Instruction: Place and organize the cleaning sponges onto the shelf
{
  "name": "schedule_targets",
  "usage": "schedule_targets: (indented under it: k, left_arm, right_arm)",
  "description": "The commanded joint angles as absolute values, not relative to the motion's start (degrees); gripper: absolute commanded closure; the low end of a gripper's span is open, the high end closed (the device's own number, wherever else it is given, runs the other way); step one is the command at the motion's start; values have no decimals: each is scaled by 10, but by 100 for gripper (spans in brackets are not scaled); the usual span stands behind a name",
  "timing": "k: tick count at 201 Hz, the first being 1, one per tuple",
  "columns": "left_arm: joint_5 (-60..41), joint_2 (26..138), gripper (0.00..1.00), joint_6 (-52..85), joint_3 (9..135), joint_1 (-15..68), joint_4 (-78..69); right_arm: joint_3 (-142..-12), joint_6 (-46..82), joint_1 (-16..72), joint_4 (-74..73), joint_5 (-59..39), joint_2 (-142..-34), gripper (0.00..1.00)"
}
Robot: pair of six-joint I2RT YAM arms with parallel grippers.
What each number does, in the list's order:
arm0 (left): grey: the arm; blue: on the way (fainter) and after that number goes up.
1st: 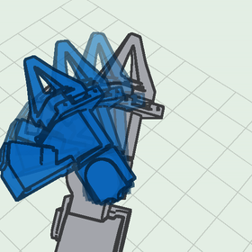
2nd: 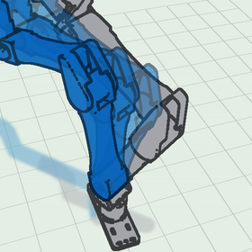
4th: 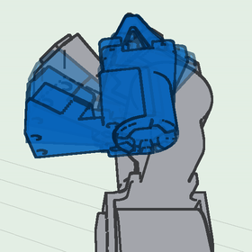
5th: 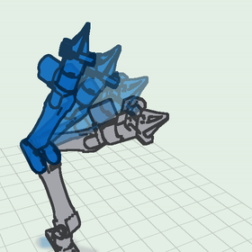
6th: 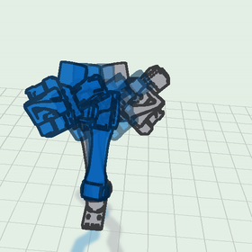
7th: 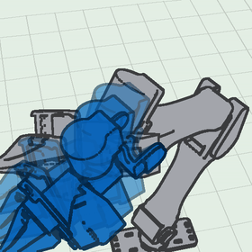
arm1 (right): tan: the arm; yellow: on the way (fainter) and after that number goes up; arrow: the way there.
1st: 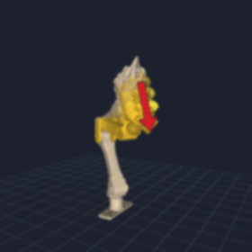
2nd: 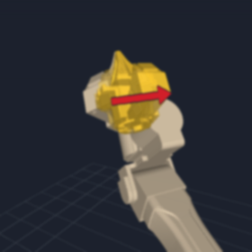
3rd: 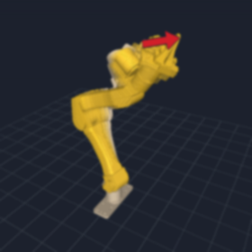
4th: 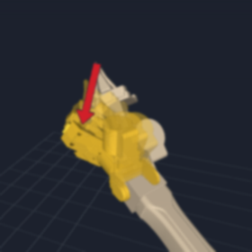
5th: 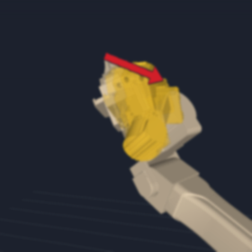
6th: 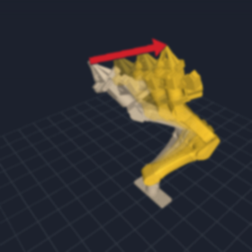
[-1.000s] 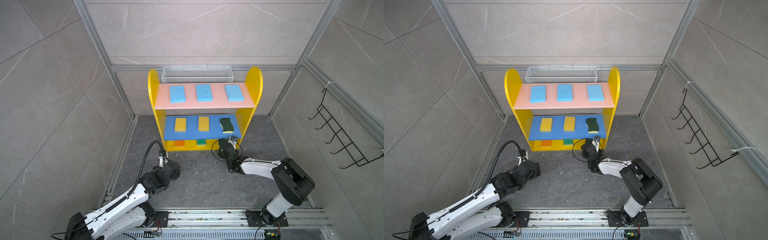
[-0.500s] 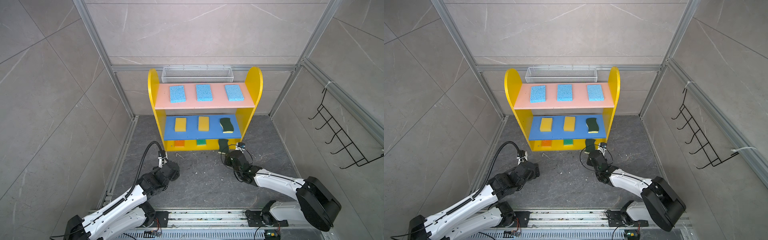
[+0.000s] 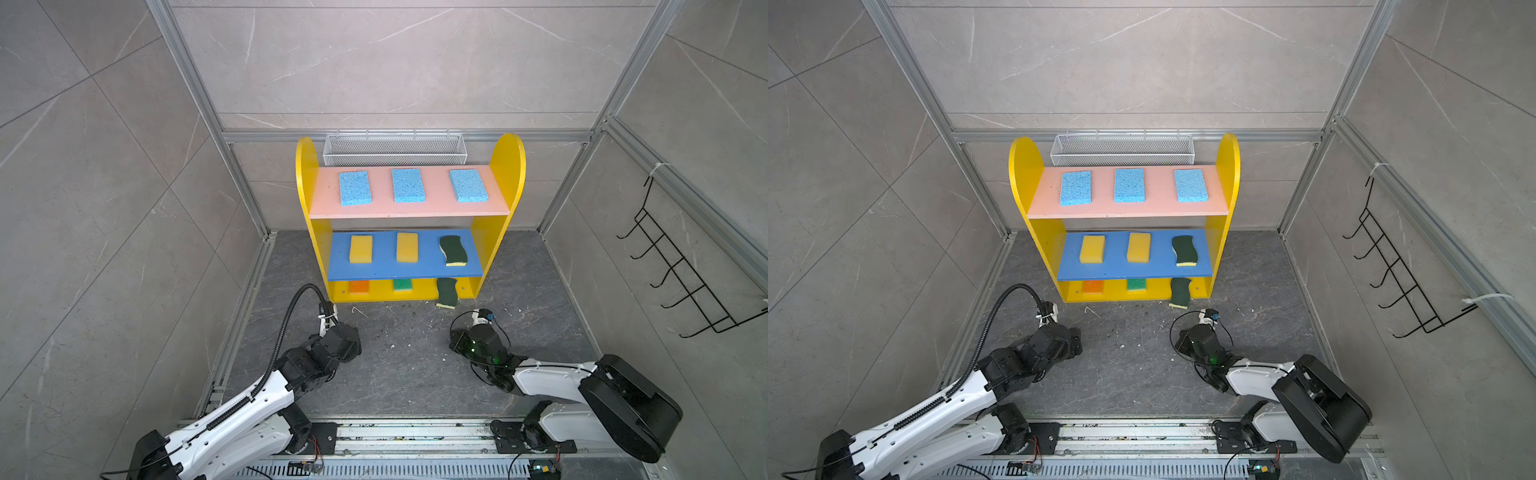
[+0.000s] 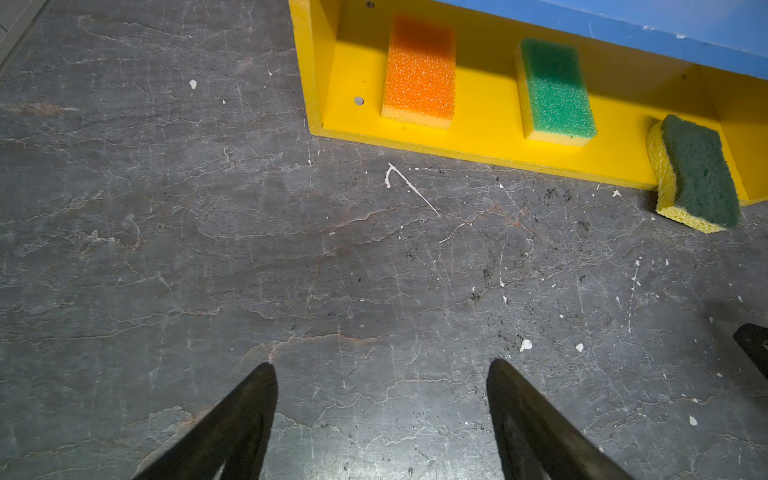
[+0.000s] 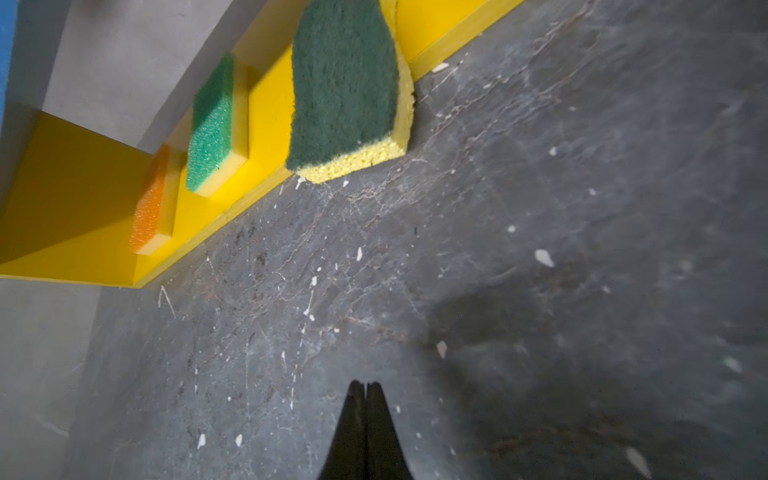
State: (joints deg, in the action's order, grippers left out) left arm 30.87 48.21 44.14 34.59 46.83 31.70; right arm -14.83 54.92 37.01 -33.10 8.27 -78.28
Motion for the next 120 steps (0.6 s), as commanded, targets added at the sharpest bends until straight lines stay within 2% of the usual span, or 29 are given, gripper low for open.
schedule_targets:
  k: [1,120]
  left_arm:
    - [308,484,18,440,344,466,297]
    - [312,481,18,446,324,466,279]
  right_arm:
    - [-130,578,372,-454,59,-821,100]
    - [-105,658,339,-699,42,-1031,100]
